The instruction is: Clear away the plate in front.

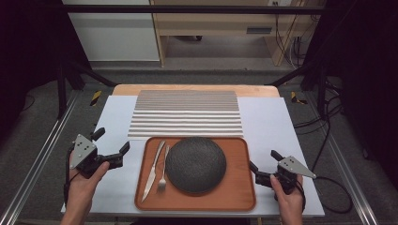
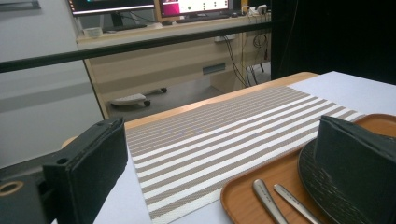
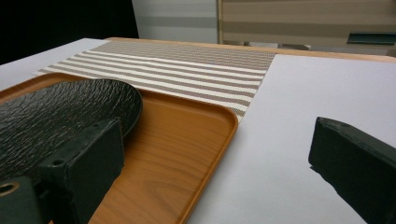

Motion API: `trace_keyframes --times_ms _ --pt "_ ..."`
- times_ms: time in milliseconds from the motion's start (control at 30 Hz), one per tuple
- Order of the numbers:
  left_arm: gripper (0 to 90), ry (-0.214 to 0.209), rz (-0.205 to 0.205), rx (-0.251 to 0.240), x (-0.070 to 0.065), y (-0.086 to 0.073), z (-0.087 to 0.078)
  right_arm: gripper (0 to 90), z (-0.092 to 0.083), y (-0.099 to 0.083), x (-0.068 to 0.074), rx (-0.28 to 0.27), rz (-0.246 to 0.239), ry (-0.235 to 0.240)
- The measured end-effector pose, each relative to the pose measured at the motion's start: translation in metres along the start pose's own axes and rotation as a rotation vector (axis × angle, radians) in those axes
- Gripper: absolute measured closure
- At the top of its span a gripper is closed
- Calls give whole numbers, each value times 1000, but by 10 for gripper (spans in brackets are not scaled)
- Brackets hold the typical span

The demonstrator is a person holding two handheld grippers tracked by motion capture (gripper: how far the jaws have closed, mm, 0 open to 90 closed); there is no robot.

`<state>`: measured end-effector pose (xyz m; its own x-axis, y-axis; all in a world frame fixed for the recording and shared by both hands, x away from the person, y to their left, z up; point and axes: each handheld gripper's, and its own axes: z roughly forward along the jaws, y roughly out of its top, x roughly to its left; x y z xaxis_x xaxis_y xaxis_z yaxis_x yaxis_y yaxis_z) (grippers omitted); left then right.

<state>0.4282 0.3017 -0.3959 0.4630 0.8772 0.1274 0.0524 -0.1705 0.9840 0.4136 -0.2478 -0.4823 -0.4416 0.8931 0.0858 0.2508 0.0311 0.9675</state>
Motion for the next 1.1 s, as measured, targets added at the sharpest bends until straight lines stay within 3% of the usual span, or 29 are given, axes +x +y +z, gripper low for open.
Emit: trace_keyframes --times_ms 667,867,1100 --pt "25 42 -48 -36 26 -7 -25 37 -4 3 -2 -11 -2 -3" --pt "25 56 -68 -77 32 -17 -35 44 -5 3 -3 -13 -9 -1" --pt "25 62 -105 -93 37 -28 -41 44 -6 3 -5 -14 -10 -1"
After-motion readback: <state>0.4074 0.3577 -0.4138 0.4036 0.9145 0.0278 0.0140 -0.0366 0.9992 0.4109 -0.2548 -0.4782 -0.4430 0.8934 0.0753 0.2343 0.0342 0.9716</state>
